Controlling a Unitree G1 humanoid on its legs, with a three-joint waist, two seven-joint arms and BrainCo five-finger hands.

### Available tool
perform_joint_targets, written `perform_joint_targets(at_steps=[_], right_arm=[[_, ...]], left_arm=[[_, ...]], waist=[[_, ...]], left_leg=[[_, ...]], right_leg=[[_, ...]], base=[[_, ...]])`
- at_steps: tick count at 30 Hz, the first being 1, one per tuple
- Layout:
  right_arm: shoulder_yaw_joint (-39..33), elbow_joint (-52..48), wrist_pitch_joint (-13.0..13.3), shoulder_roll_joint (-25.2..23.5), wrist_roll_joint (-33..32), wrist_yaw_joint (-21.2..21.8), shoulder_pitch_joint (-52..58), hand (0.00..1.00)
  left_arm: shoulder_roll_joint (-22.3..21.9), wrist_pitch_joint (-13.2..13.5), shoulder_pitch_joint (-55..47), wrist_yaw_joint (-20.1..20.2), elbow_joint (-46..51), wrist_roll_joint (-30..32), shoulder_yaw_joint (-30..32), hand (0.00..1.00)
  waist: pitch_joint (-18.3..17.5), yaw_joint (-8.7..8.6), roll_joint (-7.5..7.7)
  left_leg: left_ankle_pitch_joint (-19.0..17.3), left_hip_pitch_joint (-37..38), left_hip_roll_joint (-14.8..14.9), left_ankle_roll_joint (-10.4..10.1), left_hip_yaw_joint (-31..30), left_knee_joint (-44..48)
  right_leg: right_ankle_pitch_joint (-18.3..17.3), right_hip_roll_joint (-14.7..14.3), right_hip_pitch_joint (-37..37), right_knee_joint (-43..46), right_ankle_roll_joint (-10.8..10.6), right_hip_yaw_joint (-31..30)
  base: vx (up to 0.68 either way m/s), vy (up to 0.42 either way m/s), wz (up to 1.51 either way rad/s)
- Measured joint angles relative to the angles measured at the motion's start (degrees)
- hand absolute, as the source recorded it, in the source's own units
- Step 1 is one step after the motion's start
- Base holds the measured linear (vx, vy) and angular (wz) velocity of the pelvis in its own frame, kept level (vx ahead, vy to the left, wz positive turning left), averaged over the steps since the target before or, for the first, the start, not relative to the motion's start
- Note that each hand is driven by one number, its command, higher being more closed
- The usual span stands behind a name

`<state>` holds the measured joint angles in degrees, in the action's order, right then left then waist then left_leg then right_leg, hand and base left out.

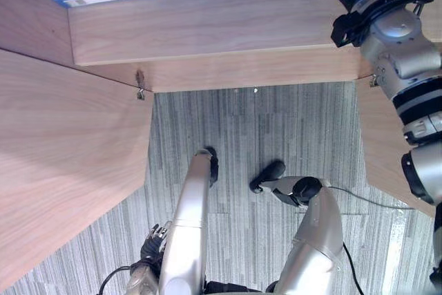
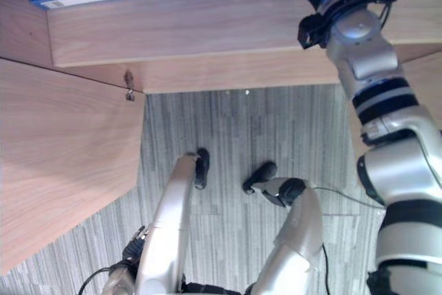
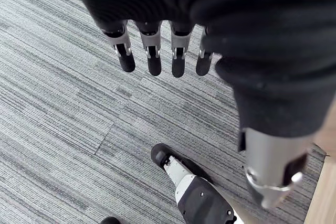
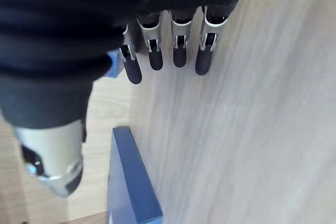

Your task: Walk over to the cabinet, pick up the folder, carry it to the office cabinet, place the folder inside the office cabinet, then close the office cabinet door

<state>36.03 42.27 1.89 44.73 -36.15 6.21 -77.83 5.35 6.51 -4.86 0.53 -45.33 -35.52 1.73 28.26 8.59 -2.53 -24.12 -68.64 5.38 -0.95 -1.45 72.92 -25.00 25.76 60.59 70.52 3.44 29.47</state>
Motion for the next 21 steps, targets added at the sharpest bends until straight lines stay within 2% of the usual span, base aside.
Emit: perform_joint_targets(at_steps=[5,7,9,11,14,21], right_arm=[[-0.73,-2.1,0.69,-4.61,10.97,-0.04,4.83,0.0],[-0.63,-2.21,1.49,-6.98,15.19,-0.03,6.98,0.0],[-0.27,-2.18,1.89,-8.99,17.32,-0.04,8.08,0.0],[-0.03,-0.76,1.89,-10.98,19.53,-0.03,9.57,0.0],[0.63,2.09,1.89,-13.21,20.82,-0.01,10.33,0.0],[1.55,7.43,1.89,-17.23,25.52,0.03,10.91,0.0]], left_arm=[[0.48,0.25,0.01,0.0,-0.24,0.66,-0.04,0.0],[0.81,0.34,-0.01,0.0,-0.58,1.33,0.02,0.0],[1.15,0.47,-0.01,-0.03,-1.2,1.35,0.05,0.0],[1.79,0.61,-0.07,-0.03,-1.72,1.7,0.1,0.0],[2.22,0.79,-0.07,-0.04,-2.45,1.79,0.34,0.0],[2.79,0.84,-0.37,-0.07,-3.32,1.77,0.44,0.0]], waist=[[-0.14,-1.27,1.86],[-0.42,-1.6,2.59],[-0.61,-1.7,2.99],[-1.01,-1.7,4.24],[-1.61,-1.66,5.3],[-2.31,-1.49,6.02]], left_leg=[[1.15,4.19,1.01,-0.06,1.08,-4.66],[2.2,6.83,1.31,-0.07,1.73,-8.15],[3.12,8.52,1.94,-0.15,1.88,-10.97],[4.97,11.53,2.01,-0.24,2.52,-15.8],[6.7,14.92,2.0,-0.21,3.62,-20.69],[9.31,20.21,1.86,-0.26,4.94,-27.96]], right_leg=[[2.15,-2.04,-3.31,-5.28,-0.58,0.2],[3.86,-3.3,-5.57,-9.22,0.1,0.57],[5.55,-4.73,-7.54,-12.94,0.22,1.5],[7.68,-6.09,-10.19,-17.98,0.43,2.13],[9.95,-7.41,-12.8,-23.03,0.24,2.25],[13.44,-9.46,-17.37,-30.96,-0.11,2.59]], base=[[0.01,0.075,-0.15],[0.02,0.063,-0.1],[0.03,0.052,-0.15],[0.01,0.022,-0.04],[0.02,0.041,-0.07],[0.02,0.065,-0.04]])
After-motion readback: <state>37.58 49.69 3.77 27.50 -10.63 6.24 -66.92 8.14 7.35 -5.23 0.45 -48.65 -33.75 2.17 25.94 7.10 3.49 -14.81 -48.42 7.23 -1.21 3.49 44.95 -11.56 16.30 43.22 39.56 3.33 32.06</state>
